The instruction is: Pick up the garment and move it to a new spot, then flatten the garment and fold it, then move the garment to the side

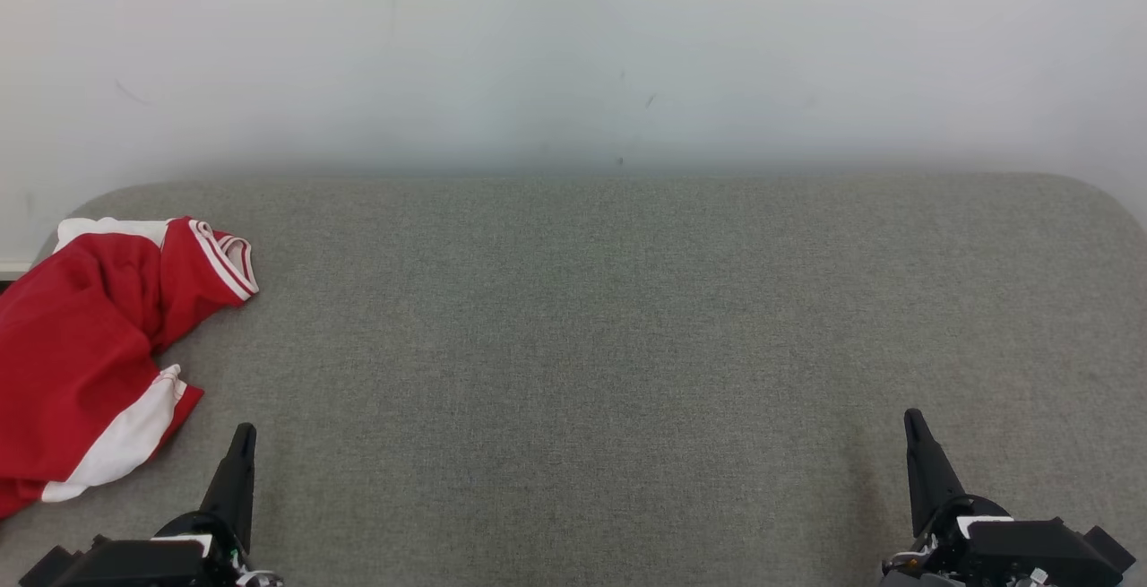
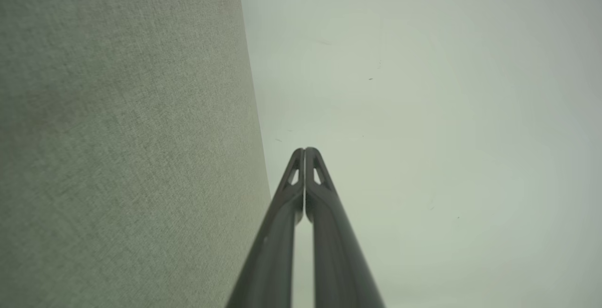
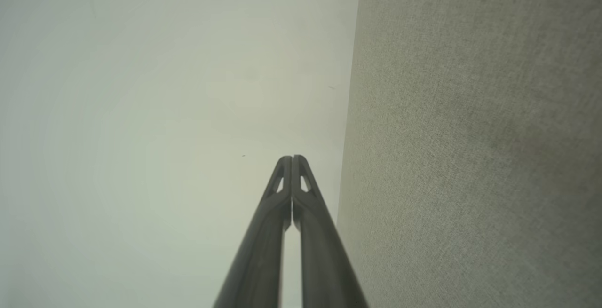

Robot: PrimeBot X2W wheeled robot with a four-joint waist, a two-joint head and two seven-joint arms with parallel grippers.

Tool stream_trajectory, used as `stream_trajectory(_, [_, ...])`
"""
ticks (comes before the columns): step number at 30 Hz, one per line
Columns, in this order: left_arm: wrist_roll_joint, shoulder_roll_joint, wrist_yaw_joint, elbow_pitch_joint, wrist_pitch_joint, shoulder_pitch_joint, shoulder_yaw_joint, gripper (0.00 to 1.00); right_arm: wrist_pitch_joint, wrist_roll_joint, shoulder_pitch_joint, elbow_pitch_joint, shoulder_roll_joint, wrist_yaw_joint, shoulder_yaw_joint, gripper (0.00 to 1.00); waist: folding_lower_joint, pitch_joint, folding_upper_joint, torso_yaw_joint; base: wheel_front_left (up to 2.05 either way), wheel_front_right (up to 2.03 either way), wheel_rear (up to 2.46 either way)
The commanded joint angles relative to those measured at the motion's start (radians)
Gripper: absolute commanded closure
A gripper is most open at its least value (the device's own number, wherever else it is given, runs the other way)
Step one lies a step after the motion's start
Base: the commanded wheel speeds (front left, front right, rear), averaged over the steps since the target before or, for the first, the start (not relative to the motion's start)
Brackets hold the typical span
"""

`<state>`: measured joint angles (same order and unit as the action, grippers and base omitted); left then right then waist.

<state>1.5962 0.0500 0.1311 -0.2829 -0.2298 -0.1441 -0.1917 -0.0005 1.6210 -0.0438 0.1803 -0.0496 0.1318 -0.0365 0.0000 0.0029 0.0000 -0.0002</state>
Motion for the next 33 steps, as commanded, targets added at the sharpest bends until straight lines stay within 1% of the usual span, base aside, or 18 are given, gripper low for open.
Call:
stream_trajectory(1, [0.003, 0.000, 0.000, -0.001, 0.002, -0.002, 0.001, 1.00, 0.000, 0.005, -0.010, 0.000, -0.001, -0.002, 0.000, 1.00, 0.0000, 0.000, 0.0000, 0.000, 0.00, 0.00, 0.00])
stream_trajectory(7, [0.003, 0.000, 0.000, -0.001, 0.002, -0.002, 0.001, 1.00, 0.000, 0.005, -0.010, 0.000, -0.001, -0.002, 0.000, 1.00, 0.0000, 0.000, 0.0000, 0.000, 0.00, 0.00, 0.00])
stream_trajectory(8, [0.000, 0.000, 0.000, -0.001, 0.000, 0.000, 0.000, 0.00, 0.000, 0.000, 0.000, 0.001, 0.000, 0.000, 0.000, 0.00, 0.0000, 0.000, 0.0000, 0.000, 0.00, 0.00, 0.00])
stream_trajectory(11, [-0.001, -0.006, 0.000, -0.023, 0.002, 0.015, 0.001, 0.00, -0.001, -0.001, 0.014, 0.025, 0.002, 0.000, 0.004, 0.00, 0.0000, 0.000, 0.0000, 0.000, 0.00, 0.00, 0.00])
stream_trajectory(22, [-0.038, -0.005, 0.000, -0.009, 0.076, 0.038, 0.039, 0.00, -0.040, -0.037, 0.008, 0.018, 0.001, 0.000, 0.044, 0.00, 0.0000, -0.006, 0.0000, -0.001, 0.00, 0.00, 0.00])
stream_trajectory(29, [-0.144, -0.004, 0.000, -0.004, 0.118, 0.045, 0.048, 0.00, -0.063, -0.113, -0.001, 0.023, 0.001, 0.000, 0.047, 0.00, 0.0000, -0.009, 0.0000, 0.001, 0.00, 0.00, 0.00])
stream_trajectory(33, [-0.223, -0.003, 0.000, -0.005, 0.140, 0.044, 0.057, 0.00, -0.074, -0.195, -0.005, 0.026, 0.001, 0.000, 0.042, 0.00, 0.0000, -0.011, 0.0000, 0.003, 0.00, 0.00, 0.00])
